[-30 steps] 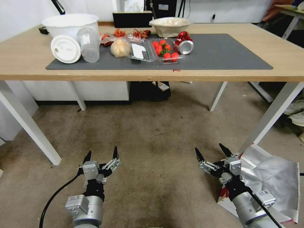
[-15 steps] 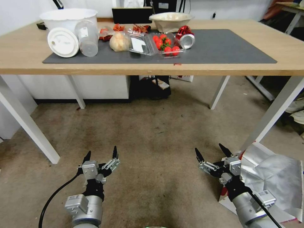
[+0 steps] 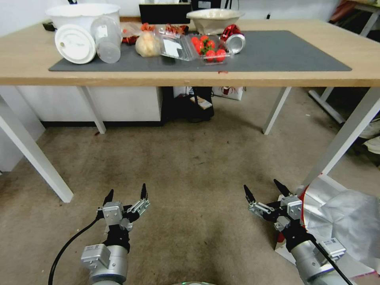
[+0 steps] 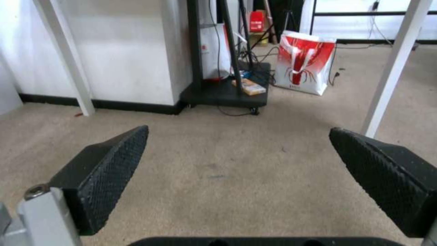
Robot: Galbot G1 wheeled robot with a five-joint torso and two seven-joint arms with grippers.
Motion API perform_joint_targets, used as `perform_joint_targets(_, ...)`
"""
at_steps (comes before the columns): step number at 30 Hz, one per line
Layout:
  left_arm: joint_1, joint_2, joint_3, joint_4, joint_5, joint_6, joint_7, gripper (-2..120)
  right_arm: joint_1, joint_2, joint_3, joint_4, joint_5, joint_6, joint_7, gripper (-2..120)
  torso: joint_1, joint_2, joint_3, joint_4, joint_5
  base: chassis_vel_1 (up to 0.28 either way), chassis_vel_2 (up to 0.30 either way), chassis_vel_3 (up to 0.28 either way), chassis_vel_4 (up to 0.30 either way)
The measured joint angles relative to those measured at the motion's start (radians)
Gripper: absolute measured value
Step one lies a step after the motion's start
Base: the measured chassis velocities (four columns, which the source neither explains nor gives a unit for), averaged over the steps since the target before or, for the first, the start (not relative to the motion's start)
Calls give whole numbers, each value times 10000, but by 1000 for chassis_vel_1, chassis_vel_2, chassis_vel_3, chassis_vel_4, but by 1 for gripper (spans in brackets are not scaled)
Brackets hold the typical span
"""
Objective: Pick up the food delivery bag from the floor and place it on the table.
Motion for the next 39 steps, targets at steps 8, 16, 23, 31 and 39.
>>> perform_joint_targets(8,22,3,-10,-19,20,-30,4,100,-34,-11,23,44,-6,32,-9,100,-6,-3,0,0,0,0,0,0,0)
perform_joint_targets(16,-3,-41,-39,53,58,-229,-6,100,-23,-61,53,46,44,32,-9,100,-3,39,-1,0,0,0,0,0,0)
perform_joint_targets(23,21,-60,-42,49,329,-369,263,100,-76,-271,195,85,129,8,58,100,1,58,-1,-1,0,0,0,0,0)
perform_joint_targets(31,110,30,17,-103,355,-415,364,100,-39,-1487,1938,394,1174,-1262,835,100,5,75,-1,-1,1,0,0,0,0)
perform_joint_targets(39,-35,154,131,-31,270,-427,273,100,-686,-2864,4317,627,2588,-3928,2377,100,7,87,-1,0,1,0,0,0,0)
